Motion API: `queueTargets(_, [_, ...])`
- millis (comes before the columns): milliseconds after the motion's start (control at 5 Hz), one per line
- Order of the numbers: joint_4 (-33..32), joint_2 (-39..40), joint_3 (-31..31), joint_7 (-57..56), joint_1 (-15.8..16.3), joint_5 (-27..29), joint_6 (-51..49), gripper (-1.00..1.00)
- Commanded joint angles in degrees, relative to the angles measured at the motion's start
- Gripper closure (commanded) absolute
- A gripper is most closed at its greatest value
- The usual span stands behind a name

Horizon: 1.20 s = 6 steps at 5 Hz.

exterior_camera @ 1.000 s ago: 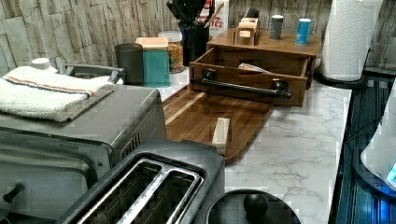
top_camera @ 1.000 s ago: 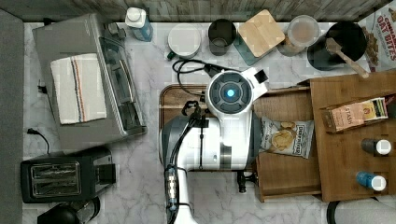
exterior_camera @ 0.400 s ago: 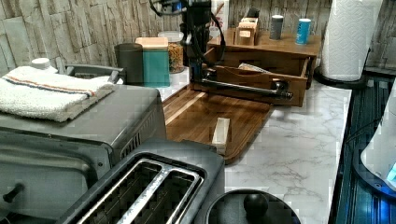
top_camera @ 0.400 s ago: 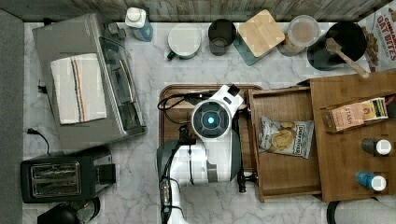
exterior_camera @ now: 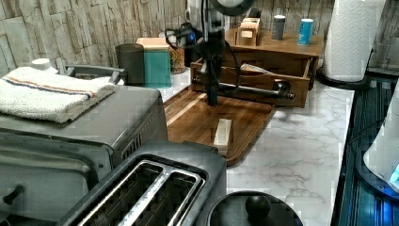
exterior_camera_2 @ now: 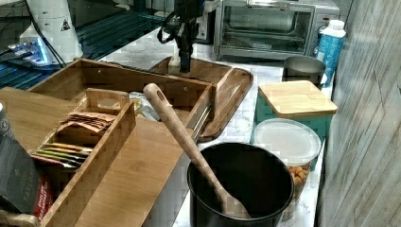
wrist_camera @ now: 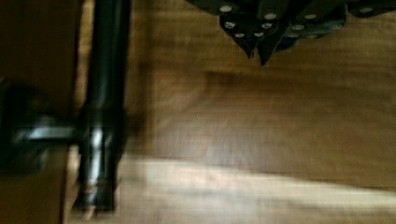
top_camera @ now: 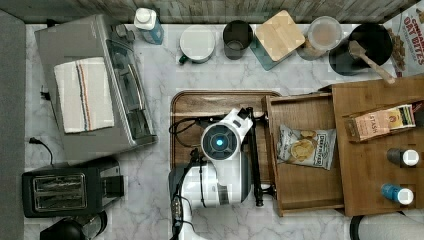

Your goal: Close the drawer.

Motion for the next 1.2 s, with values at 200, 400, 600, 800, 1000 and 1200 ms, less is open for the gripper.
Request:
queueTargets(200, [-4.0,-3.3,-2.1,-5.5,-0.6,-4.8,-2.3,1.00])
queueTargets(400, [-4.6,-4.2,-2.8,-11.0,-1.9,-4.2,-1.1,1.00])
queueTargets(600, [-3.6,-3.2,-3.2,-15.5,-3.2,-1.1,-0.5,1.00])
queueTargets(800, [-2.3,-1.3,-4.6,-19.4,-3.4,1.5,-0.1,1.00])
queueTargets(1000, [1.9,-0.8,-6.8,-25.4,-4.7,3.4,-3.9,1.00])
queueTargets(1200, [2.8,-2.2,-8.4,-28.2,-5.5,5.0,-4.7,1.00])
